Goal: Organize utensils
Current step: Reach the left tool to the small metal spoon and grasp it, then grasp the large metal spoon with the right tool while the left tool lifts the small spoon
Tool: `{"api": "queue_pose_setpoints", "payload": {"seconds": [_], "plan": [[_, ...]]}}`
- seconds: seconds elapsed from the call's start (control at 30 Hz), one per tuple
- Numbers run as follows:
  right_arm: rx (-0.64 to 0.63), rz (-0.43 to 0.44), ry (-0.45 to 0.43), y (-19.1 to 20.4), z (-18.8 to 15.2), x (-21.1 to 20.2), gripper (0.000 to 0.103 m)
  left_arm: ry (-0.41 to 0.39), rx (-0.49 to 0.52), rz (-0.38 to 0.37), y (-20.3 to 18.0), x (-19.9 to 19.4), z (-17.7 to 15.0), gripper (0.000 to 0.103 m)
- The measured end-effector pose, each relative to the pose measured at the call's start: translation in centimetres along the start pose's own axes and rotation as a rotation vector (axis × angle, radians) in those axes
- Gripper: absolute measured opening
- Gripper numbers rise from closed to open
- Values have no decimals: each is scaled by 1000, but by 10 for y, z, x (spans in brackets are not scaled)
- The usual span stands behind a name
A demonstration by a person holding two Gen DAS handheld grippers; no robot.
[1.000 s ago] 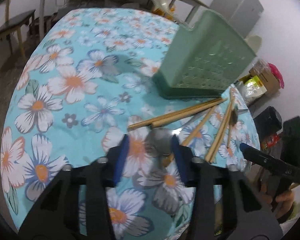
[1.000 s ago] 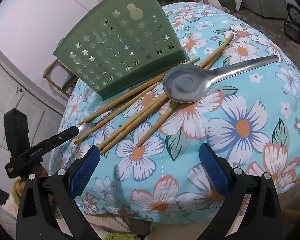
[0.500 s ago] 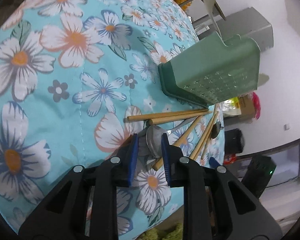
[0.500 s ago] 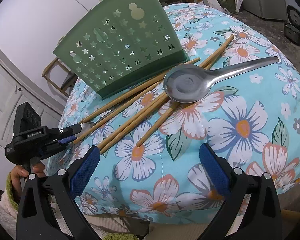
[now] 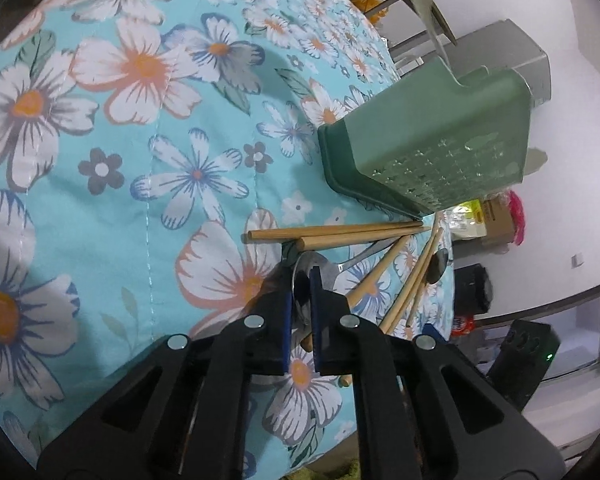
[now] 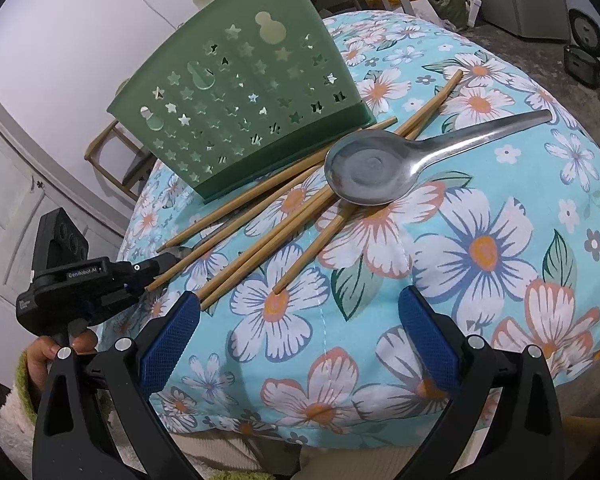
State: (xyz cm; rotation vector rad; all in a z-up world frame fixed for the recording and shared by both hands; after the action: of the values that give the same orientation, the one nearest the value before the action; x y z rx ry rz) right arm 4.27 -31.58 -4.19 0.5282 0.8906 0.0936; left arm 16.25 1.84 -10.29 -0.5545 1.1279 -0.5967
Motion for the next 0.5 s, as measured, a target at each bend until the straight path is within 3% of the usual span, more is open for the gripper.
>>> {"api": "queue_pose_setpoints", "payload": {"seconds": [0.1,0.2,0.33,0.5], "plan": [[18,15,-5,-3,0,-4,95,-30,71,32,-11,-5,-1,6],[11,-16,-28,-4,1,-13,83,-81,164,65,-25,-14,0,4],[-70,-89,-111,3,6,-31,71,-132,261,82,-40,-26,0,3],[-248,-243,-183,20,12,-39,58,-182,367,102,-56,-35,-4,2]]}}
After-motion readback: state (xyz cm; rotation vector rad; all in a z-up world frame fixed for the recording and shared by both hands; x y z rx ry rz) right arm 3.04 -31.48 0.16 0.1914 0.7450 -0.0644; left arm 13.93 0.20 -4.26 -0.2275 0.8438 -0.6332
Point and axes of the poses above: each gripper's, at about its wrist camera, not at the fingertips, and x roughly the way its jaws point, y to its left, z to its top, the point moved 2 cm from there along x, roughly the way its jaws point, and after that the axes turned 4 degrees about -y, right-handed, at the moved point
